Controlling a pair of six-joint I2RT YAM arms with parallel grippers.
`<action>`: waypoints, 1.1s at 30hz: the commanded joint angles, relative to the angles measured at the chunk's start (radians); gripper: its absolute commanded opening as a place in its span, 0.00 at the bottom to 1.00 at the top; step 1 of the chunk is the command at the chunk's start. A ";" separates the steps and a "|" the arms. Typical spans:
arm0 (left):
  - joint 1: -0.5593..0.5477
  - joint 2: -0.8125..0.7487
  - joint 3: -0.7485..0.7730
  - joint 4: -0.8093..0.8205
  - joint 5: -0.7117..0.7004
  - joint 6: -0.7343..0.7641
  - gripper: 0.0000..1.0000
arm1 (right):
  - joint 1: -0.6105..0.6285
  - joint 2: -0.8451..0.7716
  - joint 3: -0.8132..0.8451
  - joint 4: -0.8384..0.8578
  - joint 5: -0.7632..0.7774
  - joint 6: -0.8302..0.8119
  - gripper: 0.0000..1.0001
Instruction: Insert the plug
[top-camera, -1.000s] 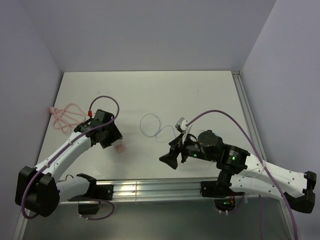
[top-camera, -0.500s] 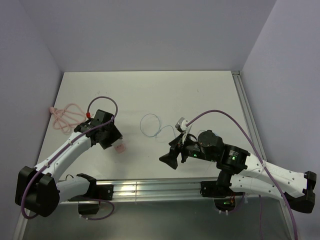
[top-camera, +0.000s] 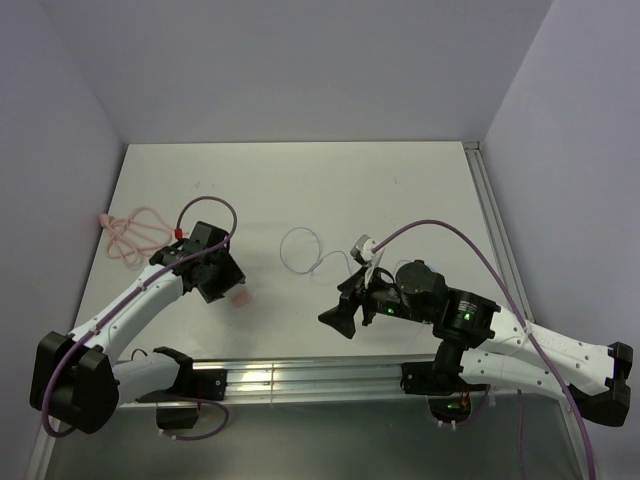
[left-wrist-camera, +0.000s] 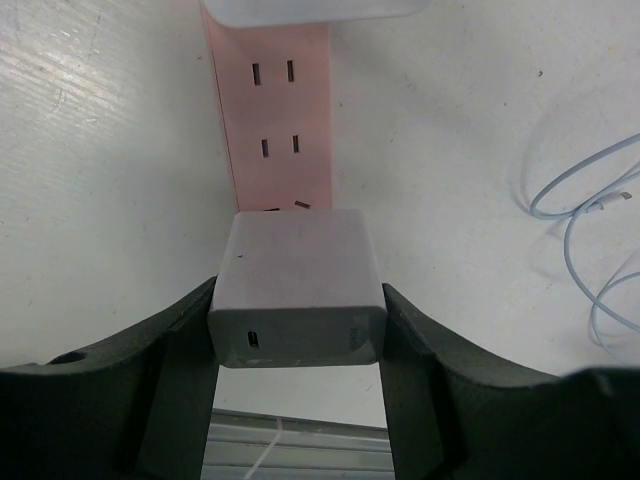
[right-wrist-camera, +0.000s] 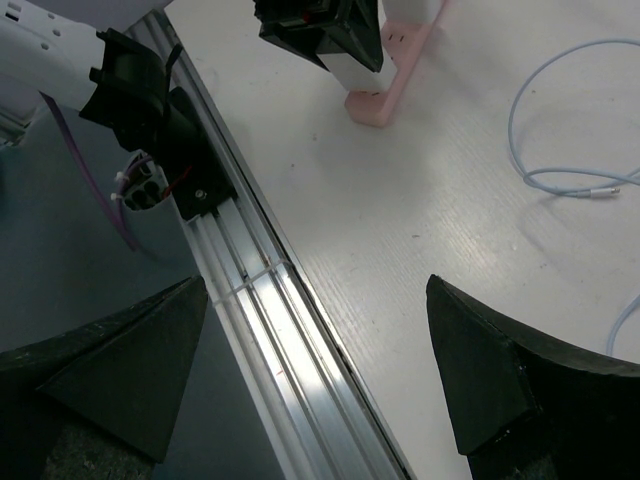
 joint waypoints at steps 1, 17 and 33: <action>-0.005 0.015 -0.023 -0.093 -0.003 0.037 0.00 | -0.006 -0.011 -0.008 0.052 0.002 0.002 0.97; -0.060 0.184 -0.081 0.026 0.056 0.057 0.00 | -0.004 -0.021 -0.005 0.039 0.009 0.003 0.97; -0.115 0.242 -0.168 0.062 0.025 -0.048 0.00 | -0.004 -0.030 0.000 0.038 -0.006 0.003 0.97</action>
